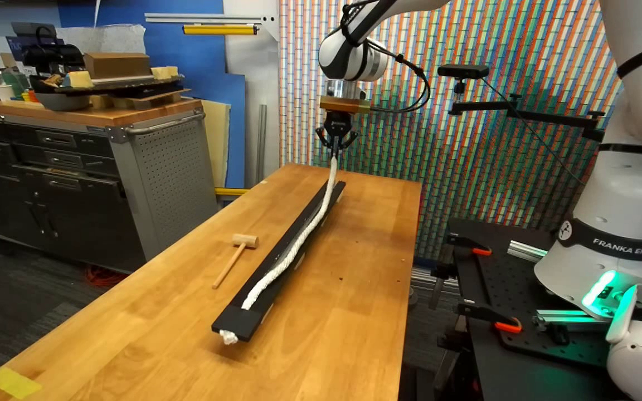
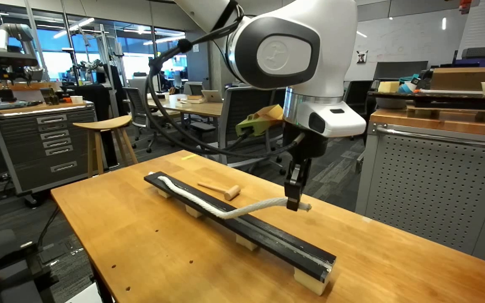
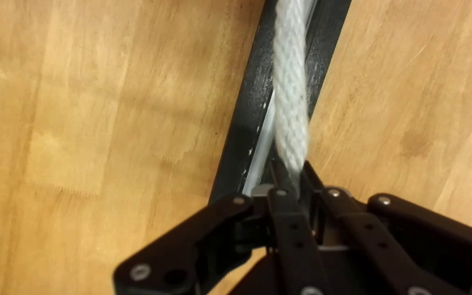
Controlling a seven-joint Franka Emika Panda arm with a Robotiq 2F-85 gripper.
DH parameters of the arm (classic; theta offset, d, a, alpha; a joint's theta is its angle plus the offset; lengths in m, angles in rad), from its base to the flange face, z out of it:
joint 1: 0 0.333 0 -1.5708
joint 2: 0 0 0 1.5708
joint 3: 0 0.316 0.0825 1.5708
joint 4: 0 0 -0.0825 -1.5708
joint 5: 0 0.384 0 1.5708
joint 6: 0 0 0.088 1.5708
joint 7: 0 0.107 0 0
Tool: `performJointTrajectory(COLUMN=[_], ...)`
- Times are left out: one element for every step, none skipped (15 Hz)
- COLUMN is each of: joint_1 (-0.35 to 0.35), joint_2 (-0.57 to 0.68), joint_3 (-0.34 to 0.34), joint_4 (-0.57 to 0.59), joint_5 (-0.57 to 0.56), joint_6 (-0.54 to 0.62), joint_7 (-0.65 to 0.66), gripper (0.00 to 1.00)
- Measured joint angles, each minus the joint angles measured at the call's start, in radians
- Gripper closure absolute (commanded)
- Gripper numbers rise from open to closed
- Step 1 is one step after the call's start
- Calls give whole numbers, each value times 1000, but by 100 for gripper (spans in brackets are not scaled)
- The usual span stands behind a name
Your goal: Set the rope along the middle of the black object
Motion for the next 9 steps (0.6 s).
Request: performJointTrajectory(joint_1=[0,1,1,1,1,0,0,0,1], joint_2=[4,8,13,17,23,29,35,41,47], joint_3=[-5,-11,-15,-19,-20,-21,-21,-21,-21], joint_4=[-3,-7,-11,-13,-13,-13,-13,-13,-13], joint_5=[-9,-19,-25,-27,-27,-27,-27,-27,-27], joint_6=[5,12,15,22,30,36,43,52,59], joint_7=[14,32,47,62,75,86,97,109,121], gripper=[97,97,97,97,97,97,97,97,97])
